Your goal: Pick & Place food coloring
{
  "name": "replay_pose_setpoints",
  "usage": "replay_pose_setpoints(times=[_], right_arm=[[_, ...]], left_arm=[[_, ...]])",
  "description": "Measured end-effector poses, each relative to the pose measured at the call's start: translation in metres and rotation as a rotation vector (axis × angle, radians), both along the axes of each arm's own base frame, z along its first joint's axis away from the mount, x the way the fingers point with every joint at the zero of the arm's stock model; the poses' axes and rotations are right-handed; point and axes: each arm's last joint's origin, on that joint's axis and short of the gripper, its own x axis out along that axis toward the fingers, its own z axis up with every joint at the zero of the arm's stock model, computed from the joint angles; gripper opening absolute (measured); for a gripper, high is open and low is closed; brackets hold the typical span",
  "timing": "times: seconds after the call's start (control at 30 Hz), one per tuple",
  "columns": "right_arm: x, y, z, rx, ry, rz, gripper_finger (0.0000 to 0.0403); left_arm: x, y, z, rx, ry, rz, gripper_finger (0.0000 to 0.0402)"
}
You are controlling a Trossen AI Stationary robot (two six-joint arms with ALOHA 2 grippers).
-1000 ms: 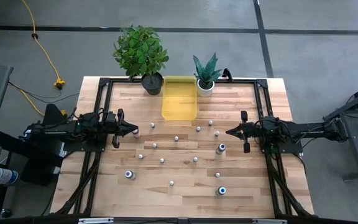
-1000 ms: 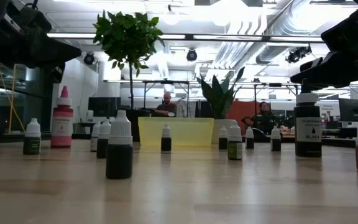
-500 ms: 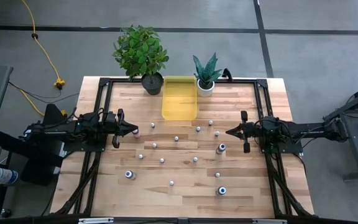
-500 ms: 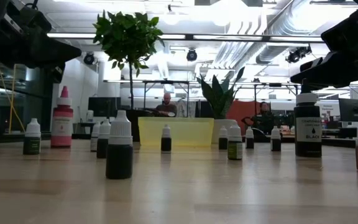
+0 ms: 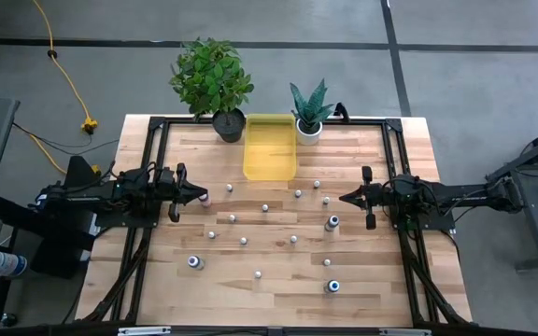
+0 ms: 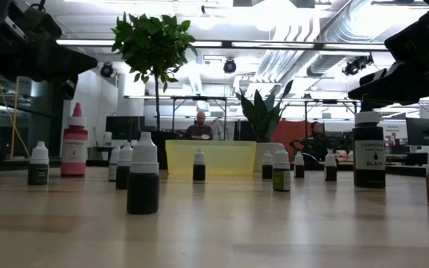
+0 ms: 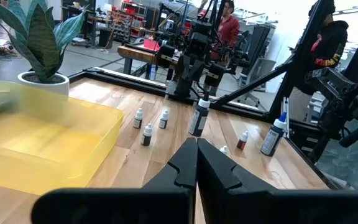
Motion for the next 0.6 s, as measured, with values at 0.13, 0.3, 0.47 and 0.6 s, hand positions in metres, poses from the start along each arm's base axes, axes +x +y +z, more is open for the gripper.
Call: replay_pose_setpoints(times=[0.13,0.3,0.47,0.6], right_arm=[[0.000,0.000,0.000,0.000,0.000,0.000,0.0000],[0.000,0.000,0.000,0.000,0.000,0.000,0.0000],[0.000,0.000,0.000,0.000,0.000,0.000,0.0000],[0.000,0.000,0.000,0.000,0.000,0.000,0.0000]], left_arm=[[0.000,0.000,0.004,0.001,-0.038,0.008,0.0000],[-0.001,0.000,0.010,0.002,-0.062,0.007,0.0000],[-0.005,0.000,0.025,0.002,-0.129,0.000,0.0000],[-0.009,0.000,0.040,-0.054,-0.177,-0.010,0.0000]])
